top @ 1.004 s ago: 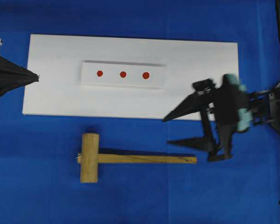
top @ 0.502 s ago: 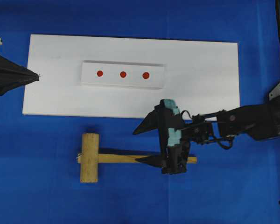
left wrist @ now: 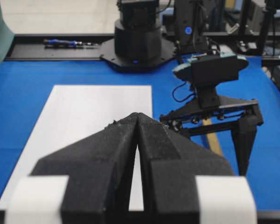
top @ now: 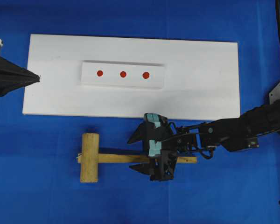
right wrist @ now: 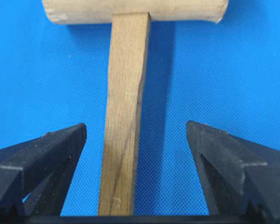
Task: Hit the mark with a hammer.
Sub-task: 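Move the right gripper to the wooden mallet handle and grasp it, then lift the mallet with the right gripper and carry it over the board, then rotate the held mallet so its head hangs downward, then grasp the mallet head with the left gripper, then open the right gripper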
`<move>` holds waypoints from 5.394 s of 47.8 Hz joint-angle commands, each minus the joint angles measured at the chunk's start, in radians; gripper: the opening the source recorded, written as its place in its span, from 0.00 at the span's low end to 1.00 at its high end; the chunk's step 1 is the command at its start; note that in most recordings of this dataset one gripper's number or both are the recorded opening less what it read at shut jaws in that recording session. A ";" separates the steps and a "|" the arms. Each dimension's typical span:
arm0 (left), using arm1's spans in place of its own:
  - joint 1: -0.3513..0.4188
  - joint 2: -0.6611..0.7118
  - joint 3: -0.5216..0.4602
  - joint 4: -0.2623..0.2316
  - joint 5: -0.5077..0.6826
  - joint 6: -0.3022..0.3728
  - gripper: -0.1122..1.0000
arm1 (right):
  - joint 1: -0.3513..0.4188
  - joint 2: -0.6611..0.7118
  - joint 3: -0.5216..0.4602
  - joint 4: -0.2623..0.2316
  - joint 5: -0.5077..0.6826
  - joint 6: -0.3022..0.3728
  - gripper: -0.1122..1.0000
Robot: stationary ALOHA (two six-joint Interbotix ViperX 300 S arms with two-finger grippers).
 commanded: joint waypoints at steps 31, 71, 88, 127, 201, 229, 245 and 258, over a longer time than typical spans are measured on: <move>0.003 0.009 -0.006 -0.002 -0.014 0.000 0.10 | 0.005 0.040 -0.055 -0.005 0.003 -0.020 0.18; 0.002 0.002 -0.006 -0.002 -0.014 -0.012 0.10 | -0.049 -0.413 0.020 -0.006 0.097 -0.026 0.19; 0.003 0.003 -0.006 -0.005 -0.014 -0.014 0.10 | -0.199 -0.423 0.028 -0.017 0.109 -0.081 0.19; 0.002 0.005 -0.006 -0.012 -0.014 -0.043 0.10 | -0.357 -0.453 0.029 -0.107 0.052 -0.545 0.19; 0.005 0.009 -0.006 -0.012 -0.015 -0.184 0.85 | -0.357 -0.468 0.074 -0.121 -0.144 -1.293 0.19; 0.072 0.318 -0.109 -0.012 -0.229 -0.253 0.94 | -0.357 -0.466 0.074 -0.121 -0.144 -1.293 0.19; 0.063 0.459 -0.192 -0.012 -0.272 -0.255 0.95 | -0.357 -0.468 0.074 -0.120 -0.144 -1.293 0.19; 0.063 0.462 -0.195 -0.012 -0.249 -0.288 0.90 | -0.357 -0.466 0.071 -0.095 -0.153 -1.293 0.19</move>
